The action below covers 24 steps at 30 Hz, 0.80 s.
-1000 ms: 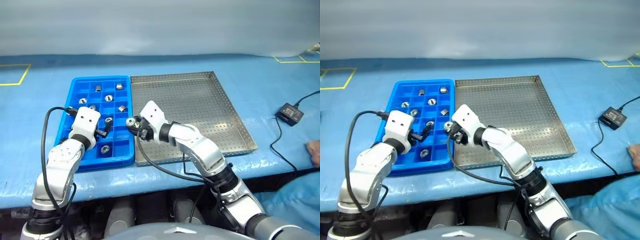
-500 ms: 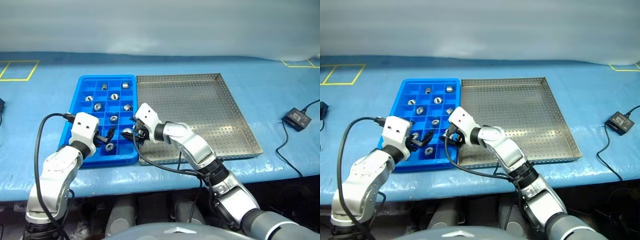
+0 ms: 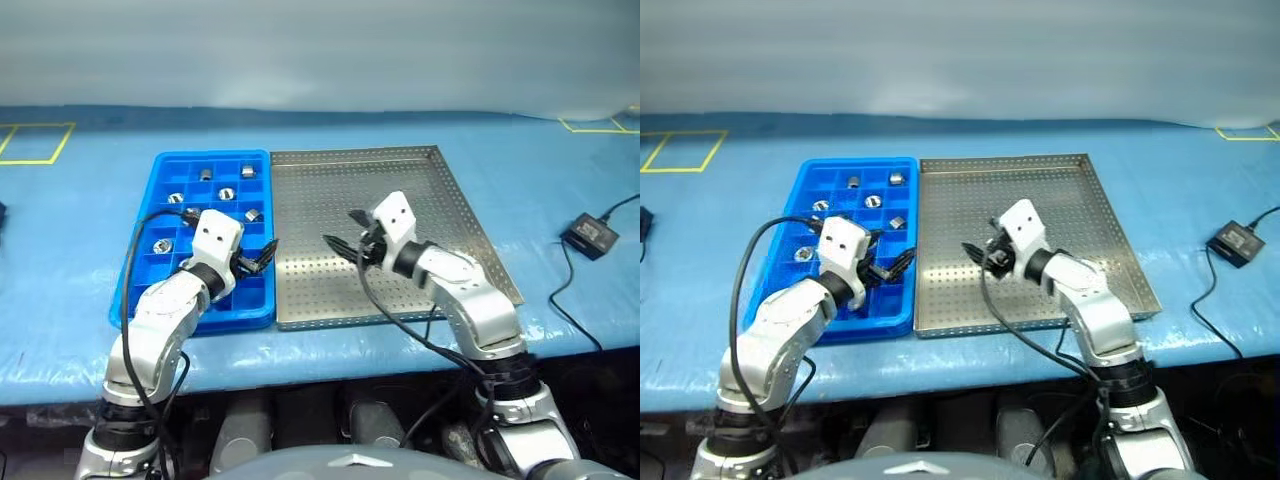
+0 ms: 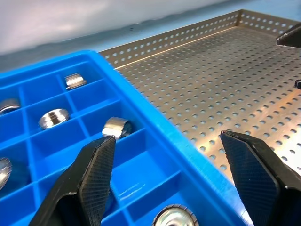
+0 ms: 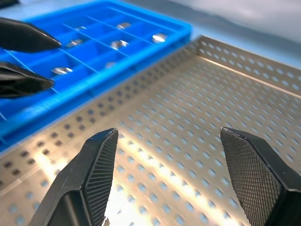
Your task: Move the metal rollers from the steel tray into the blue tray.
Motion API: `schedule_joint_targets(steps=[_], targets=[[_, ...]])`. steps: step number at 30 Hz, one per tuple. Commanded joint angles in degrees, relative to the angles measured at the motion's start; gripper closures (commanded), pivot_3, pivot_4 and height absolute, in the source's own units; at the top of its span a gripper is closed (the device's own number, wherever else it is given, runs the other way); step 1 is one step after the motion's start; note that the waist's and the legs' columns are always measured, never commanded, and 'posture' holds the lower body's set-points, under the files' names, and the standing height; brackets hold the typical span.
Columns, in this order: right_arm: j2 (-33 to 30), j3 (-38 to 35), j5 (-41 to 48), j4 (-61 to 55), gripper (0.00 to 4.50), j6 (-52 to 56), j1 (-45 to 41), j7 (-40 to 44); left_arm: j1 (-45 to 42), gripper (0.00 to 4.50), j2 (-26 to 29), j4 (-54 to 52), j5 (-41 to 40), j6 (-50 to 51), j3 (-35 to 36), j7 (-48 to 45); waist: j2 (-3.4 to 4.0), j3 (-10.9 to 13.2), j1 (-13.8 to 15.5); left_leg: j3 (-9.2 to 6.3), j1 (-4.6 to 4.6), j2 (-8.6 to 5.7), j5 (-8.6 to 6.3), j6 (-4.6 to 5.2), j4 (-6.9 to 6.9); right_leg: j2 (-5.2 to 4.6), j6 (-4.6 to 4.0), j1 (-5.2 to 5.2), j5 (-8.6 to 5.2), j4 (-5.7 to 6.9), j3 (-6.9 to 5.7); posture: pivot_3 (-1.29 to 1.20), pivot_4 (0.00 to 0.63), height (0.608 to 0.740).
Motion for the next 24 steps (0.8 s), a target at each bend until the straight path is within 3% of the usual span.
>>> schedule_joint_targets(steps=[1,12,24], targets=[[-3.3,-4.4,2.0,-2.5,0.87,-0.5,1.4,1.9,-2.0,0.58,1.3,2.5,0.0,-4.0,-0.3,-2.7,0.00,0.0,-0.5,0.00,0.01,-0.01,0.00,0.00,-0.01,0.00,0.00,0.00,0.00,0.00,0.01,-0.10,0.150,0.740],[-4.2,-6.7,5.2,-7.9,0.87,0.1,7.6,1.0,-2.6,0.58,2.6,6.1,-0.1,-6.4,0.9,-4.6,0.00,0.0,-3.1,0.00,-0.01,0.03,-0.01,0.02,0.06,0.00,0.30,0.02,-0.10,0.00,0.11,-0.17,0.150,0.740],[-2.2,-5.3,6.2,-8.7,0.87,0.0,8.0,-0.9,-3.1,0.58,0.9,6.0,0.4,-6.5,-0.2,-3.8,0.00,0.0,-3.6,-0.01,-0.01,0.03,-0.01,0.03,0.07,-0.01,0.27,0.02,-0.06,0.02,0.11,-0.14,0.150,0.740]])
